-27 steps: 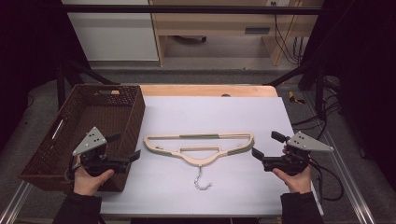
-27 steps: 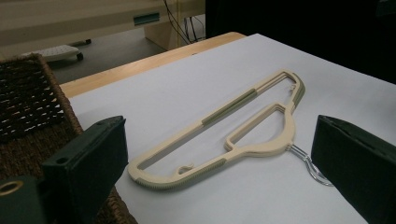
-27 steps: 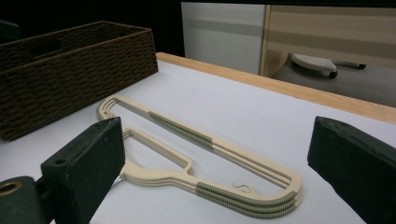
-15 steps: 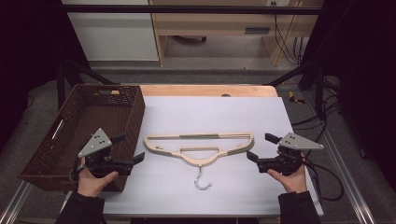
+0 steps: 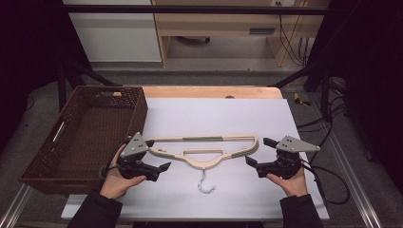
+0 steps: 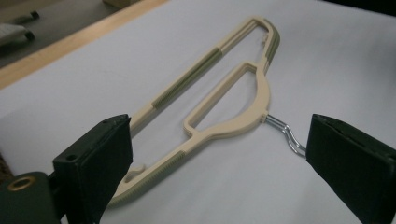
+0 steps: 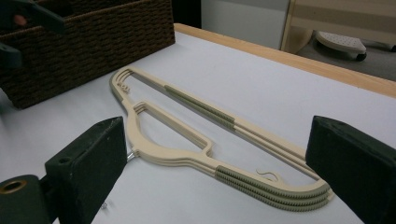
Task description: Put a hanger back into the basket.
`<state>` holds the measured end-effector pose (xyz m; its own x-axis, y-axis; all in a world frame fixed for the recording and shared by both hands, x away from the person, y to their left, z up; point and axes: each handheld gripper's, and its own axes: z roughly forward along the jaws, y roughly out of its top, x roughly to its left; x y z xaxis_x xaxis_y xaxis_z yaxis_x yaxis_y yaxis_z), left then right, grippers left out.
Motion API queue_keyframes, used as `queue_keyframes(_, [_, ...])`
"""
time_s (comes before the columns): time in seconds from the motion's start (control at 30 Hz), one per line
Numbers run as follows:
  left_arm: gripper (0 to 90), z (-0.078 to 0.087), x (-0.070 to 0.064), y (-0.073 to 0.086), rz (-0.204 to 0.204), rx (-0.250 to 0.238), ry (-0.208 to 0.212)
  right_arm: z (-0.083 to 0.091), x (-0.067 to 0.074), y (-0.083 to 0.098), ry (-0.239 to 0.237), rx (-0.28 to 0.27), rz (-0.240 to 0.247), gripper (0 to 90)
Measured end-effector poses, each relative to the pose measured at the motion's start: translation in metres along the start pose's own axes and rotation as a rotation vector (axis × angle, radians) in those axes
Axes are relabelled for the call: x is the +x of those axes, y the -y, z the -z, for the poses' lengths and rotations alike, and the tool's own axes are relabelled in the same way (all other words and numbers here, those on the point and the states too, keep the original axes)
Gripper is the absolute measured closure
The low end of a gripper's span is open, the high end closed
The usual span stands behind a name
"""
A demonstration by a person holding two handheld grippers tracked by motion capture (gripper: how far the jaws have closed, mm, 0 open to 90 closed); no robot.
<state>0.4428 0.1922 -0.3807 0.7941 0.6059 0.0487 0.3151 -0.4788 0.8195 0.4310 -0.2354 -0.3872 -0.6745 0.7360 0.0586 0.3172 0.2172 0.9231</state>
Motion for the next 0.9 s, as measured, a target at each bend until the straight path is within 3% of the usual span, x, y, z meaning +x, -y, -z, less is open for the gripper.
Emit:
queue_keyframes(0.2, [9.3, -0.029, -0.003, 0.001, -0.021, 0.096, 0.032, 0.0, 0.0, 0.0, -0.002, -0.002, -0.001, 5.7])
queue_keyframes(0.3, [10.6, -0.039, -0.002, 0.0, -0.02, 0.117, 0.036, 0.0, 0.0, 0.0, -0.002, 0.003, 0.003, 5.7])
queue_keyframes(0.33, [11.2, -0.049, 0.001, -0.001, -0.014, 0.132, 0.043, 0.0, 0.0, 0.0, -0.001, 0.005, 0.004, 5.7])
queue_keyframes(0.57, [16.6, -0.088, 0.016, 0.008, 0.001, 0.243, 0.014, 0.0, 0.0, 0.0, -0.002, 0.006, 0.008, 5.7])
queue_keyframes(0.7, [22.7, -0.095, 0.021, 0.013, 0.013, 0.265, 0.019, 0.0, 0.0, 0.001, -0.003, 0.006, 0.009, 6.2])
queue_keyframes(0.9, [34.5, -0.106, 0.029, 0.021, 0.018, 0.292, -0.019, -0.002, 0.0, 0.002, -0.006, 0.012, 0.01, 6.5])
